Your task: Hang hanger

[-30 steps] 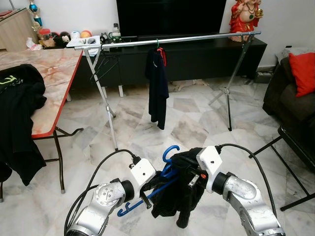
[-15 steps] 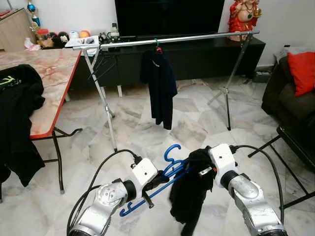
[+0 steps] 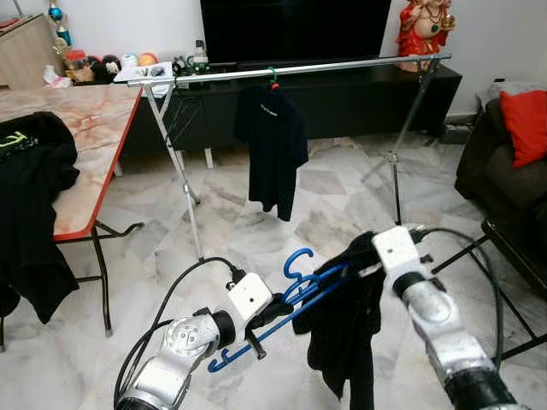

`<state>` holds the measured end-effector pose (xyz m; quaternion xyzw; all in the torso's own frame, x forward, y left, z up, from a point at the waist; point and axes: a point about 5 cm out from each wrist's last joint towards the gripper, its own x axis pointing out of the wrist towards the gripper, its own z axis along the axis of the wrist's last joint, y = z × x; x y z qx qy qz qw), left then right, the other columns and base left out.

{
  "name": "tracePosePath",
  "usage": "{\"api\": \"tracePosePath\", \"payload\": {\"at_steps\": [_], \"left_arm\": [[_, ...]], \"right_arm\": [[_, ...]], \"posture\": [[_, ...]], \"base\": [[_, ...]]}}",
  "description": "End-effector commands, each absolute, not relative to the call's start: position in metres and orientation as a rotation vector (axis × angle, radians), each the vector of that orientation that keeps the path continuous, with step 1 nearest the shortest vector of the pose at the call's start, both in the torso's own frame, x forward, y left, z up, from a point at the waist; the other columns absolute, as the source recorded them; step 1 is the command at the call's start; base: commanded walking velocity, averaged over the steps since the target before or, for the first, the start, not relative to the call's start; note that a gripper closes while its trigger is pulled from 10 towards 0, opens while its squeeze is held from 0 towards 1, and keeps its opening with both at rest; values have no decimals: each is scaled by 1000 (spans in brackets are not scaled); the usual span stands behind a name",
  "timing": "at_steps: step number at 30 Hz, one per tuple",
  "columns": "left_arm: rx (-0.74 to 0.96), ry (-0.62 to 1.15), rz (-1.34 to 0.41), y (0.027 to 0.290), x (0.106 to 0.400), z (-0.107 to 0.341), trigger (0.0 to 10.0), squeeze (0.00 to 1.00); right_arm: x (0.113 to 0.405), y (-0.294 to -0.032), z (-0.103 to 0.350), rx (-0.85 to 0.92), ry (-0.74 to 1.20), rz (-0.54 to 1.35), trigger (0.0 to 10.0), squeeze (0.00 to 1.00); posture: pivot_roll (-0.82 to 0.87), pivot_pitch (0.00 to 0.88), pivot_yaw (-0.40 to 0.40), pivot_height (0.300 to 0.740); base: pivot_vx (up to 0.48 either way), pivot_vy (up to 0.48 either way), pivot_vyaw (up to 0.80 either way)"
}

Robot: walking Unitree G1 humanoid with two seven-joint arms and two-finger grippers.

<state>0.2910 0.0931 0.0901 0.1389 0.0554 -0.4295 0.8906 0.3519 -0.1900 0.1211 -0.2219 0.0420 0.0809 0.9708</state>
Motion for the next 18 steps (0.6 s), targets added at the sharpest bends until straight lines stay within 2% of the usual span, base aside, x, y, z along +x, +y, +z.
{"api": "tracePosePath", "payload": {"at_steps": [1,7,8,9,18], "left_arm": [[277,79,-896,94,292,97,10000,0],[252,65,-907,93,291,99,10000,0],[244,63,-912,93,291,100,10000,0],[218,52,-925,91,290,102,10000,0],[196,53,-966,88,288,104,10000,0]], "right_arm": [[355,-193,120,-433,94,136,10000,0],[355,-194,105,-353,188,107,10000,0],[355,-191,102,-324,197,127,10000,0],[352,-178,96,-250,203,224,10000,0],[344,-152,94,-189,178,436,10000,0]], "posture": [[60,43,4,740],[67,43,4,740],[67,43,4,740],[67,42,5,740],[66,38,9,740]], "base": [[0,0,0],[0,0,0],[0,0,0],[0,0,0],[0,0,0]]}}
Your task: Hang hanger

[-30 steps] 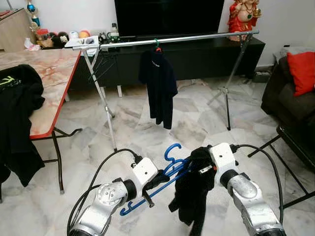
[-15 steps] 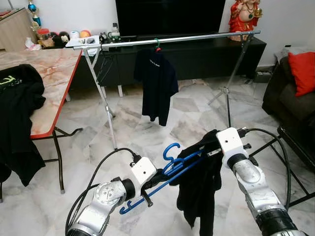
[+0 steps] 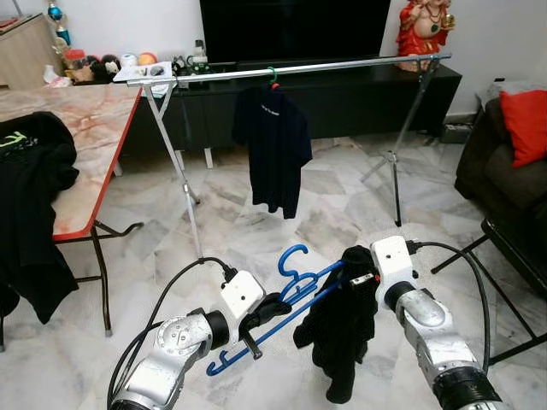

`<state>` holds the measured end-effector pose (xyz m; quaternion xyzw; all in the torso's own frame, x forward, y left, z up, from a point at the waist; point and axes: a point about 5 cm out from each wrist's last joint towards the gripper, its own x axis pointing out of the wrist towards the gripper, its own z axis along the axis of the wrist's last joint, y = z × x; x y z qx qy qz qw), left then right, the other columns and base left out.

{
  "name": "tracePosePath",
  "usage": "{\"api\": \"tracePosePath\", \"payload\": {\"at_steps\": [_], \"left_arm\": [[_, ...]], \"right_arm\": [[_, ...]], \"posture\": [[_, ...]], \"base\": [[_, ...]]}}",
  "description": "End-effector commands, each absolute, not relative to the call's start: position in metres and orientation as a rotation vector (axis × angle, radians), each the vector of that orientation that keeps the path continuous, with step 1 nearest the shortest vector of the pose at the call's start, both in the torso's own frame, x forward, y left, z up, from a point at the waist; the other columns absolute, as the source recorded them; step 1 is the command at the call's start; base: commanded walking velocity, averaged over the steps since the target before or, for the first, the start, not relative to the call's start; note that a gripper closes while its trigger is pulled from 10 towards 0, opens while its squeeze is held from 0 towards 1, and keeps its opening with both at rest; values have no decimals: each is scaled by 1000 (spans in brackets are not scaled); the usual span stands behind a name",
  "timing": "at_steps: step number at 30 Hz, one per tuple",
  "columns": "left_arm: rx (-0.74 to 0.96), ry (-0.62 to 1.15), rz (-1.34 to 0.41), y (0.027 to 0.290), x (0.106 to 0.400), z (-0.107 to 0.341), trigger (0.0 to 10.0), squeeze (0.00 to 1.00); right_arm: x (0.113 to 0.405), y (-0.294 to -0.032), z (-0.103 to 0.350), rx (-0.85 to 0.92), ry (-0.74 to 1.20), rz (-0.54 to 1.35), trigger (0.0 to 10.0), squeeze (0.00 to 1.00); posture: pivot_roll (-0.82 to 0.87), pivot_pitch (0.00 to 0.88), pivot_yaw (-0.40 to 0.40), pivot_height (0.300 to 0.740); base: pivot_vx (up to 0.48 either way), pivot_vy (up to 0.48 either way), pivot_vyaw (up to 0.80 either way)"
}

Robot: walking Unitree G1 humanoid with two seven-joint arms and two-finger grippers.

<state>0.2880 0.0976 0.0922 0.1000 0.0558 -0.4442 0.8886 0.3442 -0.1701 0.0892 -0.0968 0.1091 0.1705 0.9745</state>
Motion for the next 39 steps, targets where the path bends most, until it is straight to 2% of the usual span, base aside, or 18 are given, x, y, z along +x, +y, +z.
{"api": "tracePosePath", "payload": {"at_steps": [1,3,5,8,12,17,21,24,29,31,33,34,36,37,39], "left_arm": [[194,54,-970,87,287,104,10000,0],[192,54,-972,87,287,104,10000,0],[183,53,-978,85,287,104,10000,0],[177,54,-981,84,287,104,10000,0],[172,55,-979,83,286,104,10000,0],[162,53,-959,83,288,103,10000,0],[158,49,-958,81,289,104,10000,0],[157,51,-961,80,289,104,10000,0],[163,61,-962,80,289,102,10000,0],[163,62,-961,80,289,102,10000,0],[165,63,-959,81,289,102,10000,0],[165,63,-959,81,289,102,10000,0],[166,65,-957,81,289,101,10000,0],[166,65,-957,81,289,101,10000,0],[167,66,-956,81,289,101,10000,0]], "right_arm": [[342,-147,96,-173,166,496,10000,0],[339,-141,97,-157,157,557,10000,0],[324,-120,104,-97,107,797,10000,0],[316,-113,112,-32,64,913,10000,0],[313,-113,118,8,42,941,10000,0],[305,-117,130,173,-10,975,10000,0],[274,-110,133,244,2,1176,10000,0],[265,-110,132,259,20,1225,10000,0],[264,-117,124,176,94,1213,10000,0],[261,-119,120,122,128,1230,10000,0],[264,-125,111,-11,192,1172,10000,0],[264,-125,111,-11,192,1172,10000,0],[281,-142,95,-162,272,970,10000,0],[281,-142,95,-162,272,970,10000,0],[299,-159,88,-206,314,758,10000,0]], "posture": [[64,33,11,740],[64,33,11,740],[64,33,11,740],[64,33,11,740],[64,33,11,740],[58,40,8,740],[51,44,10,740],[51,46,12,740],[49,46,13,740],[50,46,12,740],[51,46,12,740],[51,46,12,740],[51,46,12,740],[51,46,12,740],[51,47,10,740]], "base": [[0,0,0],[0,0,0],[0,0,0],[0,0,0],[0,0,0],[0,0,0],[0,0,0],[0,0,0],[0,0,0],[0,0,0],[0,0,0],[0,0,0],[0,0,0],[0,0,0],[0,0,0]]}}
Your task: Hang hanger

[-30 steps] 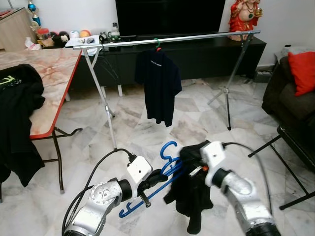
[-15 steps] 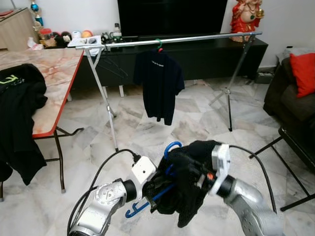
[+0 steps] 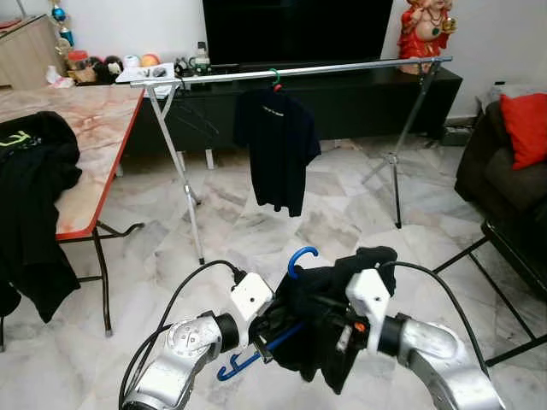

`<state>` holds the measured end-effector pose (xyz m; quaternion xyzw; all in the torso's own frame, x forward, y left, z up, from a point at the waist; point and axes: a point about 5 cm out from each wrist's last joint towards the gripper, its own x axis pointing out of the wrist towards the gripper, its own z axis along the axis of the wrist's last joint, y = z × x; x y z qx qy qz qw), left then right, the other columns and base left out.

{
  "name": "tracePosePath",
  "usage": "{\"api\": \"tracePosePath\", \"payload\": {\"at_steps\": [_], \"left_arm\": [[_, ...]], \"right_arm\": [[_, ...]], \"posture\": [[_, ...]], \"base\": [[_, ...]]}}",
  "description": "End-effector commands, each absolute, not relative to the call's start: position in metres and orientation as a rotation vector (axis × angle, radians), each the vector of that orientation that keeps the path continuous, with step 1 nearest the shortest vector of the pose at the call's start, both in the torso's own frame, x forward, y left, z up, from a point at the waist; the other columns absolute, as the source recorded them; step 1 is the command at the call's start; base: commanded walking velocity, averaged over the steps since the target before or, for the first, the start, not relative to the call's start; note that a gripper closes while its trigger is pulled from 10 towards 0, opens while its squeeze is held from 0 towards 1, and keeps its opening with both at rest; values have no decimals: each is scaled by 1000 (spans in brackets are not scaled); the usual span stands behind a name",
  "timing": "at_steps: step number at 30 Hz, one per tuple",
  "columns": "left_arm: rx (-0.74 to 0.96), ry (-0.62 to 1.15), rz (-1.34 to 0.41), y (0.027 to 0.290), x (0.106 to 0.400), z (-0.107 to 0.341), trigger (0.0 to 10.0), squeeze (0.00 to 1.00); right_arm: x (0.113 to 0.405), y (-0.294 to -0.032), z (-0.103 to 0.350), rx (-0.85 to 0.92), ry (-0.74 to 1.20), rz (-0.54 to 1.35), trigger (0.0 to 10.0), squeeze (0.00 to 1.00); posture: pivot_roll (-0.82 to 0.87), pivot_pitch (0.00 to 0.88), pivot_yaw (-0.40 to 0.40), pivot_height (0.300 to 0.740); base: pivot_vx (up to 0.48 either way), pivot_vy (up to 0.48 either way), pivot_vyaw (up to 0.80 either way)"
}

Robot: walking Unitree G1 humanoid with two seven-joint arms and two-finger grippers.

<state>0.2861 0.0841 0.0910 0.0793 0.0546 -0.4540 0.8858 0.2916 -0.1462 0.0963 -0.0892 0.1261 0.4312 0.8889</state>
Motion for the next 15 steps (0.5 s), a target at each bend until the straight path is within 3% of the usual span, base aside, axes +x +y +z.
{"api": "tracePosePath", "payload": {"at_steps": [1,10,14,15], "left_arm": [[167,66,-956,81,289,101,10000,0],[166,69,-952,81,289,101,10000,0],[169,71,-949,81,289,100,10000,0],[174,77,-949,81,288,99,10000,0]], "right_arm": [[302,-161,88,-207,310,728,10000,0],[321,-165,102,-203,188,558,10000,0],[332,-171,115,-197,95,426,10000,0],[340,-181,126,-157,39,305,10000,0]], "posture": [[51,47,10,740],[54,47,8,740],[56,46,6,740],[56,46,6,740]], "base": [[0,0,0],[0,0,0],[0,0,0],[0,0,0]]}}
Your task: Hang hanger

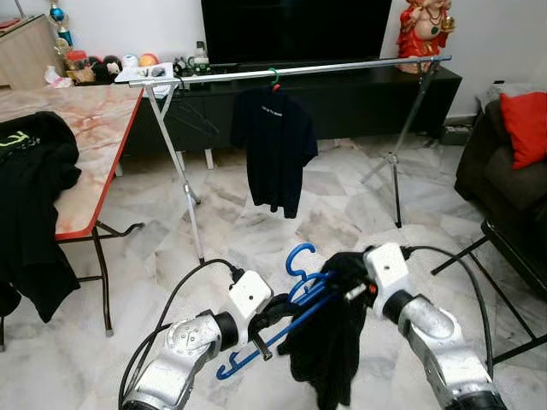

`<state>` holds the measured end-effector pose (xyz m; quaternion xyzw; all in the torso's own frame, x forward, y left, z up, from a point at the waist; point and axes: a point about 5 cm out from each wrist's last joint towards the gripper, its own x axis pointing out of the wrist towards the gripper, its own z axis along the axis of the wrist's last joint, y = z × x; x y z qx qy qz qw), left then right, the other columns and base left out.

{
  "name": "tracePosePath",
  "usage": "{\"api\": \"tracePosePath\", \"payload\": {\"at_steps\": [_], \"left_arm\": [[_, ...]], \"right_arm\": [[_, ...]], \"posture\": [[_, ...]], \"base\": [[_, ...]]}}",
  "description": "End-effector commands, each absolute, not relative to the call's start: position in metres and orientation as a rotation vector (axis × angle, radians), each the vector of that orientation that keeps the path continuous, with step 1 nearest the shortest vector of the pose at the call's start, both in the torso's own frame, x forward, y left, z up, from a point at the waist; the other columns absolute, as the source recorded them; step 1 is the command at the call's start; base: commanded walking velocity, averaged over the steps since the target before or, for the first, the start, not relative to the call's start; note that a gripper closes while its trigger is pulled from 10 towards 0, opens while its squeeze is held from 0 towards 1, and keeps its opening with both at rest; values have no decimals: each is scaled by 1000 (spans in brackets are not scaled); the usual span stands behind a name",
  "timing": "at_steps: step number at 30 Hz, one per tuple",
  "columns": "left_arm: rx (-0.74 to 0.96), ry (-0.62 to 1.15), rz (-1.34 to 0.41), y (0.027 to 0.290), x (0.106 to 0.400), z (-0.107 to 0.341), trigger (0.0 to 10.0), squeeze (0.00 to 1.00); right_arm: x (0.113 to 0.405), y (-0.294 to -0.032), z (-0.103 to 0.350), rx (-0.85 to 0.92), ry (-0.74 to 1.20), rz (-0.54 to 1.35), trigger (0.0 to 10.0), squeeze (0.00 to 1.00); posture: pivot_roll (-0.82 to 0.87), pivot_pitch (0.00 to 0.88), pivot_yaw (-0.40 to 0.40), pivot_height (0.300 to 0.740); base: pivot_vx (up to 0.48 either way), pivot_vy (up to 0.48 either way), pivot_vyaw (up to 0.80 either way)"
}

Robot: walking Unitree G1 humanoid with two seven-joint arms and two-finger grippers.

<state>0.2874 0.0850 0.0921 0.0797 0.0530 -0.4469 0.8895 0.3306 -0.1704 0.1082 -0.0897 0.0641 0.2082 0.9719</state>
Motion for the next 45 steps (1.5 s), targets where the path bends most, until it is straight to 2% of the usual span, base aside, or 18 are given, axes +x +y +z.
{"api": "tracePosePath", "payload": {"at_steps": [1,5,7,9,10,13,15,18,21,26,37,45], "left_arm": [[182,82,-952,82,288,98,10000,0],[190,93,-962,82,286,96,10000,0],[192,97,-968,81,286,95,10000,0],[190,98,-973,81,285,96,10000,0],[186,97,-981,80,285,96,10000,0],[184,97,-989,78,284,96,10000,0],[182,94,-993,78,284,96,10000,0],[182,93,-993,79,284,97,10000,0],[181,93,-992,79,284,97,10000,0],[180,95,-991,79,284,97,10000,0],[181,102,-994,78,284,96,10000,0],[182,106,-990,79,283,95,10000,0]], "right_arm": [[344,-188,131,-134,16,230,10000,0],[356,-226,138,-37,17,-91,10000,0],[357,-226,138,-67,22,-83,10000,0],[358,-214,134,-57,50,-11,10000,0],[358,-198,127,-50,84,98,10000,0],[354,-174,119,-17,121,275,10000,0],[345,-148,112,-38,152,489,10000,0],[337,-137,105,-75,180,602,10000,0],[334,-137,99,-98,222,639,10000,0],[319,-133,97,-162,244,837,10000,0],[290,-113,125,-13,121,1134,10000,0],[281,-111,132,14,95,1196,10000,0]], "posture": [[56,46,6,740],[54,45,5,740],[54,45,5,740],[56,47,5,740],[56,47,5,740],[56,47,5,740],[59,47,7,740],[59,47,7,740],[59,47,7,740],[62,44,6,740],[59,44,8,740],[59,44,8,740]], "base": [[0,0,0],[0,0,0],[0,0,0],[0,0,0],[0,0,0],[0,0,0],[0,0,0],[0,0,0],[0,0,0],[0,0,0],[0,0,0],[0,0,0]]}}
